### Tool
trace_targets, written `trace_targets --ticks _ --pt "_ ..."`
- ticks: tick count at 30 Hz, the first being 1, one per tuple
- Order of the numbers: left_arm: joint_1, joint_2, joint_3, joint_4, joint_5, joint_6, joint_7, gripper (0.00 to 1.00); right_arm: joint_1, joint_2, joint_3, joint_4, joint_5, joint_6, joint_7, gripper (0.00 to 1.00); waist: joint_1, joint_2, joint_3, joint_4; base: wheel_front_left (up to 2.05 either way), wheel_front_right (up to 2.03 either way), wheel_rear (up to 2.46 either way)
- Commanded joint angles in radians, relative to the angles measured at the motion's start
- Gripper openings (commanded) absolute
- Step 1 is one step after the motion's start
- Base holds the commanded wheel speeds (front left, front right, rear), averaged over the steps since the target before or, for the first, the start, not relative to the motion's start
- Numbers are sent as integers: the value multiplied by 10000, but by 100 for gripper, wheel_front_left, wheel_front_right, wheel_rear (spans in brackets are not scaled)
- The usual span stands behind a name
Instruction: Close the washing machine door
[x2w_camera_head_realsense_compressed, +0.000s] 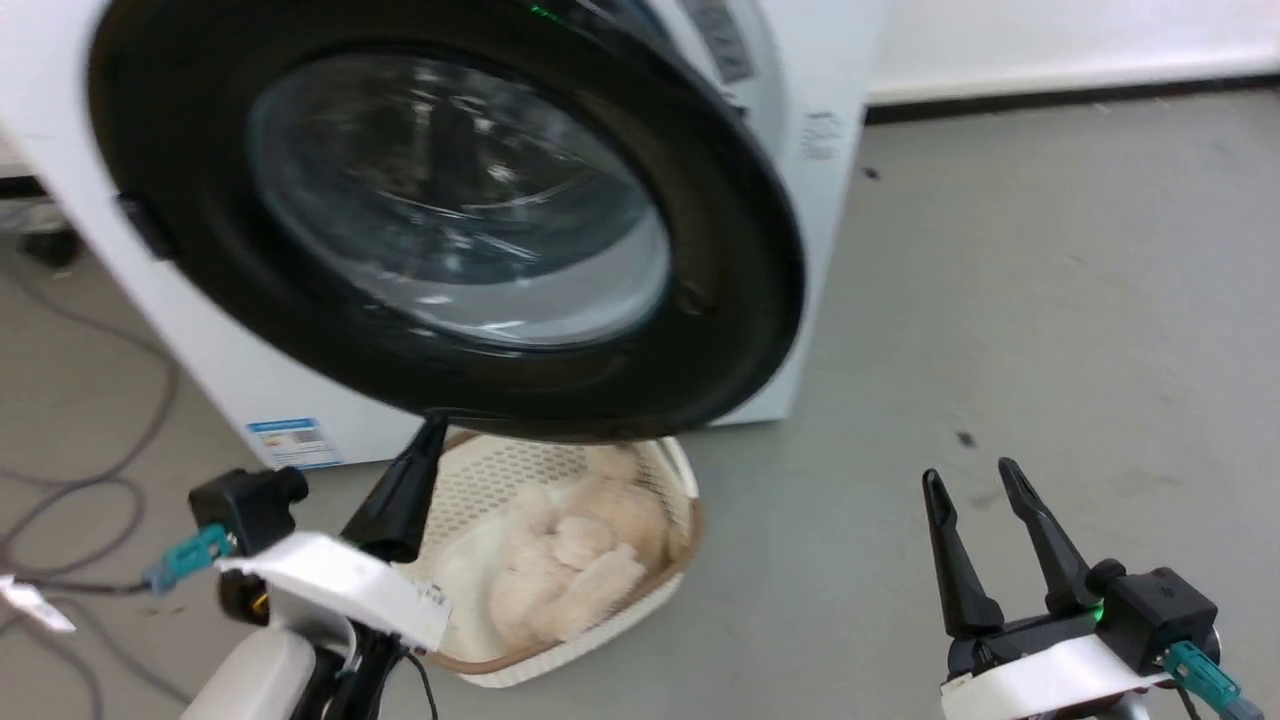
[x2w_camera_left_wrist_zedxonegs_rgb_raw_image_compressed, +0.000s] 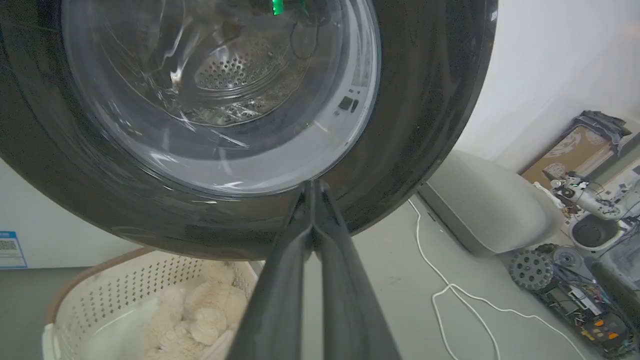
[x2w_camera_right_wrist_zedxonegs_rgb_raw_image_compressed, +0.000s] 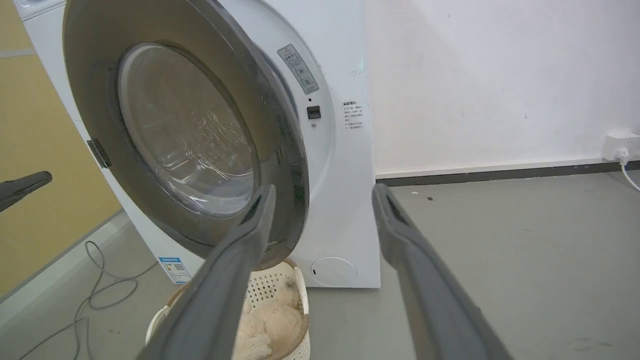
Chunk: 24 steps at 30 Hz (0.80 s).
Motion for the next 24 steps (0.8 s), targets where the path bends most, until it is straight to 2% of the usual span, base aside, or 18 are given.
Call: trace_targets --ticks 1,5,8,11,14,15,16,17,18,21,24 --pt "221 16 9 -85 475 198 -299 0 118 18 -38 -21 -86 6 -42 100 0 0 -321 532 0 0 0" --pt "680 -12 883 -736 1999 946 -594 0 207 18 -17 -51 -128 6 -42 100 0 0 -469 993 0 0 0" --pt "1372 -565 2143 -1833 3284 1320 -603 0 277 18 -16 -81 -132 6 -42 100 0 0 -546 1258 0 0 0" --pt "2210 -1215 3039 -2636 4426 1345 -606 0 325 18 15 -90 -134 6 -42 100 0 0 -608 1431 0 0 0" --pt "2960 -1828 3552 -2958 5195 1144 -607 0 351 18 37 -94 -131 6 -42 100 0 0 -631 1534 0 0 0" --pt "3145 -1950 3633 -2981 5459 1021 -607 9 351 18 40 -98 -126 6 -42 100 0 0 -627 1564 0 0 0" --pt "3303 -2020 3659 -2968 5776 905 -607 35 352 18 50 -102 -120 6 -42 100 0 0 -624 1599 0 0 0" --pt "3439 -2125 3671 -2914 6007 802 -607 49 356 18 60 -105 -118 6 -42 100 0 0 -619 1636 0 0 0" --pt "3551 -2234 3677 -2832 6183 704 -607 100 360 18 68 -108 -115 6 -42 100 0 0 -612 1671 0 0 0" --pt "3717 -2286 3545 -2557 6935 488 -608 100 379 18 78 -113 -106 6 -42 100 0 0 -597 1785 0 0 0" --pt "3734 -2557 3605 -2487 7225 363 -608 100 388 18 83 -131 -115 6 -42 100 0 0 -566 1935 0 0 0"
